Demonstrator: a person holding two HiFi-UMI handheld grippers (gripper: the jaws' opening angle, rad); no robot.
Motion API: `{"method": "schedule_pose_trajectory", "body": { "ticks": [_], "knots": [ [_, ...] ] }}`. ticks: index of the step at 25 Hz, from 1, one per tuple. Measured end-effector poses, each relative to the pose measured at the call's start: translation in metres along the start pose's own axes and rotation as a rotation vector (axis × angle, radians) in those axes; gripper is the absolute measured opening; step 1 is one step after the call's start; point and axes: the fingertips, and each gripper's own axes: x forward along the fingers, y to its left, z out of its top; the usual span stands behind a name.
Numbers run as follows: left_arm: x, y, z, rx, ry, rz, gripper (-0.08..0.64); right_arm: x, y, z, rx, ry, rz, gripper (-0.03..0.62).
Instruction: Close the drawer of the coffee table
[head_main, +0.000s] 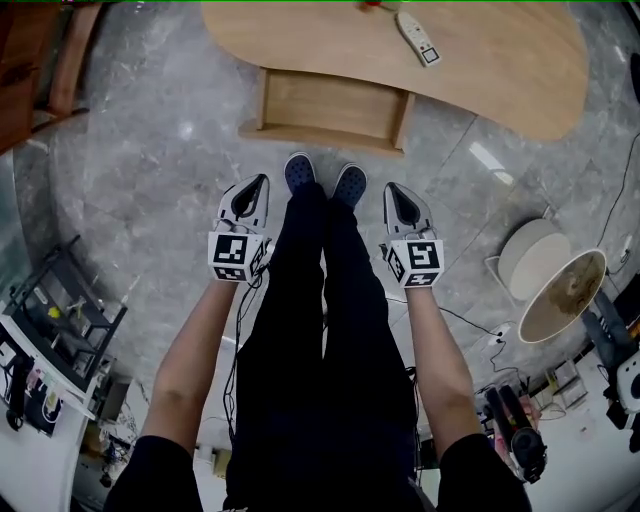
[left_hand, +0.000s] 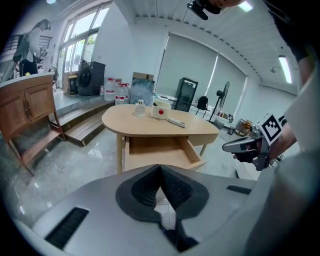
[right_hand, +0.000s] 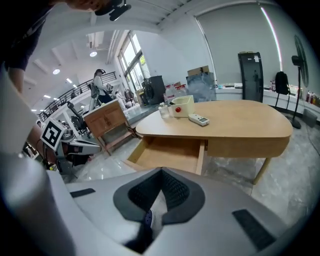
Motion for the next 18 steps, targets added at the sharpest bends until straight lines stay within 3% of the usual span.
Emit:
{"method": "schedule_pose_trajectory", "body": {
  "ticks": [2, 5, 7, 10, 12, 15, 18],
  "knots": [
    [0.015, 0.003, -0.020, 0.031, 0.017, -0.011, 0.025, 0.009, -0.009, -0.017, -0.019, 0.016, -0.010, 0.026],
    [0.039, 0.016, -0.048, 0.141, 0.056, -0.016, 0.025, 0.028, -0.026, -0.035, -0.108, 0.049, -0.017, 0.026],
    [0.048, 0.026, -0.065, 0.273, 0.101, -0.022, 0.025, 0.038, -0.033, -0.047, -0.218, 0.102, -0.009, 0.026],
    [0.053, 0.041, -0.089, 0.523, 0.198, -0.041, 0.025, 0.044, -0.045, -0.063, -0.465, 0.217, 0.004, 0.026],
    [0.055, 0.052, -0.096, 0.636, 0.254, -0.057, 0.025, 0.049, -0.054, -0.067, -0.610, 0.280, 0.011, 0.028],
    [0.059, 0.067, -0.093, 0.740, 0.294, -0.075, 0.026, 0.059, -0.065, -0.070, -0.729, 0.349, 0.017, 0.028],
    [0.066, 0.083, -0.083, 0.760, 0.302, -0.045, 0.026, 0.070, -0.071, -0.072, -0.799, 0.402, 0.035, 0.029]
  ]
}}
